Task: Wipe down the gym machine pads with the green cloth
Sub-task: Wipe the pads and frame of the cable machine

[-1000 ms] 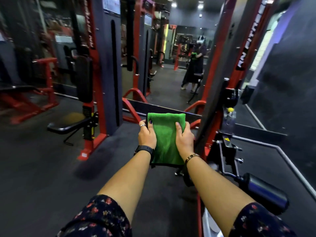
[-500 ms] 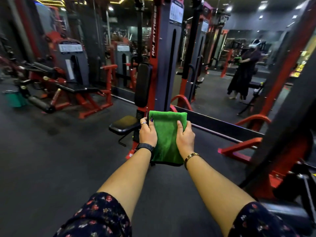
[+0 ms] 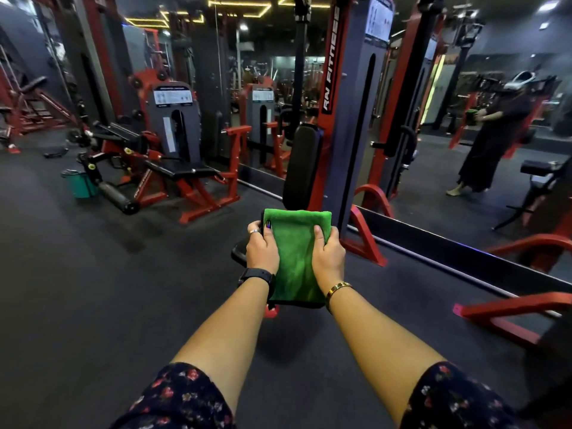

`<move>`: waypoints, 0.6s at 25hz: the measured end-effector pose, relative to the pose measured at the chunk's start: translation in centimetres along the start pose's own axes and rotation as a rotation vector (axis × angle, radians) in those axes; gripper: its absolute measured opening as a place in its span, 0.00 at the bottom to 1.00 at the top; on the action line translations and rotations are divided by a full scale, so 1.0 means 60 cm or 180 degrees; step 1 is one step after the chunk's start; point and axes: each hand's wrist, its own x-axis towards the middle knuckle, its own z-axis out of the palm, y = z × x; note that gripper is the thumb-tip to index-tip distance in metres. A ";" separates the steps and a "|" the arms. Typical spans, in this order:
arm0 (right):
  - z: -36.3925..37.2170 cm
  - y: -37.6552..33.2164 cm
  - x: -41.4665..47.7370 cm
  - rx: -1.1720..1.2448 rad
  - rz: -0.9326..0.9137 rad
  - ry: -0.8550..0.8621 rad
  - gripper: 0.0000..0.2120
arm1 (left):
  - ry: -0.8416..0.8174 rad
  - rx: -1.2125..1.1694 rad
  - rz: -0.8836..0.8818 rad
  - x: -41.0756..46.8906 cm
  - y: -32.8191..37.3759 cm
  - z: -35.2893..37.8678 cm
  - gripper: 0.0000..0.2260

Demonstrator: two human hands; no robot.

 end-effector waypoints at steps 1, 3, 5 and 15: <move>0.026 -0.005 0.034 -0.0019 -0.0017 -0.0038 0.17 | 0.0034 -0.0005 -0.0029 0.039 -0.005 0.007 0.10; 0.071 -0.015 0.099 -0.0030 -0.0083 -0.0050 0.18 | 0.0103 -0.0011 -0.0057 0.113 -0.011 0.021 0.10; 0.109 -0.027 0.157 0.0023 -0.0148 -0.0063 0.18 | 0.0137 -0.0040 -0.0037 0.181 -0.011 0.031 0.11; 0.367 -0.026 0.390 -0.0094 -0.0086 -0.0052 0.20 | 0.0112 -0.0048 -0.0038 0.507 -0.101 0.059 0.11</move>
